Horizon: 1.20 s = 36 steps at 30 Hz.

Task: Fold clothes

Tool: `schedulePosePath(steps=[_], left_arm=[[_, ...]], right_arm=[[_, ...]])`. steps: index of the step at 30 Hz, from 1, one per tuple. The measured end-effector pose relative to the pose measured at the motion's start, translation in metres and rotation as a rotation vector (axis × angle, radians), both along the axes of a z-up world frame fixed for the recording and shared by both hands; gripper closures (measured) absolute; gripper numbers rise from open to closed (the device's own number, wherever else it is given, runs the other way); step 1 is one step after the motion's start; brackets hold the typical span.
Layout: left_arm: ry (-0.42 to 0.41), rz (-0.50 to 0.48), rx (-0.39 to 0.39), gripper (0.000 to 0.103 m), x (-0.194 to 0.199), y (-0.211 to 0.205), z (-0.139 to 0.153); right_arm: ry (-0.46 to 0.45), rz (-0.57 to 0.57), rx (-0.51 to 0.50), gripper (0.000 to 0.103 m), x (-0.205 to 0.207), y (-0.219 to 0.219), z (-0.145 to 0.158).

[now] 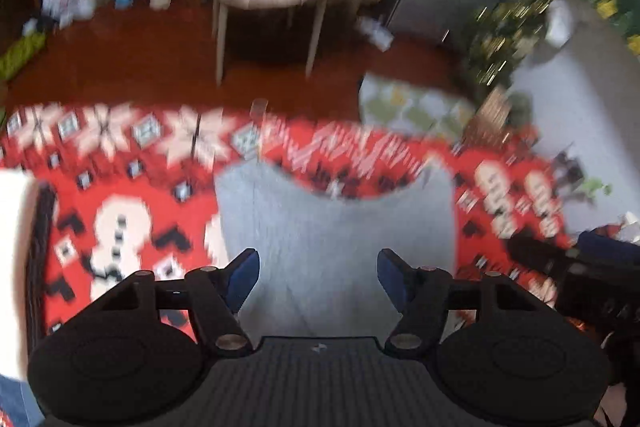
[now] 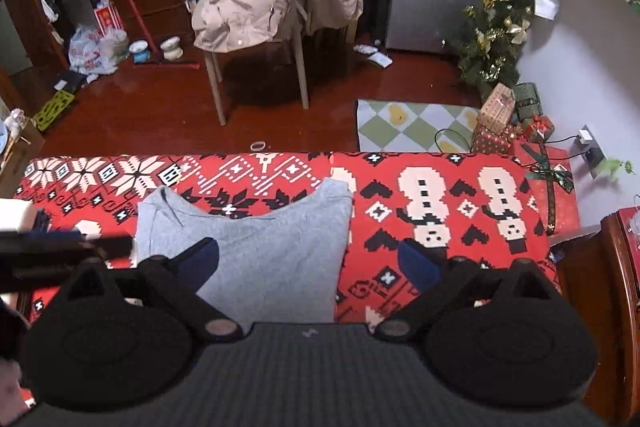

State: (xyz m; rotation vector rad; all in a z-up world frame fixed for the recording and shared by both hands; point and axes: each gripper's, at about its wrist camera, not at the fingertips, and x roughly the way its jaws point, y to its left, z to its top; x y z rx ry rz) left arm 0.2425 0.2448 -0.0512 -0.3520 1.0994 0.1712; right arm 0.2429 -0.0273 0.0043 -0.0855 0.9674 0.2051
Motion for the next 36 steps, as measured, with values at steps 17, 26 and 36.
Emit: schedulePosePath(steps=[17, 26, 36], left_arm=[[0.107, -0.1, 0.081, 0.083, 0.046, 0.002, -0.087], [0.085, -0.14, 0.18, 0.099, 0.044, -0.008, -0.065], [0.134, -0.071, 0.195, 0.099, 0.046, -0.003, -0.074]], right_arm=[[0.273, -0.042, 0.013, 0.016, 0.072, 0.011, -0.101], [0.279, -0.061, 0.012, 0.016, 0.089, 0.004, -0.11], [0.251, -0.033, 0.104, 0.092, 0.118, 0.011, -0.126]])
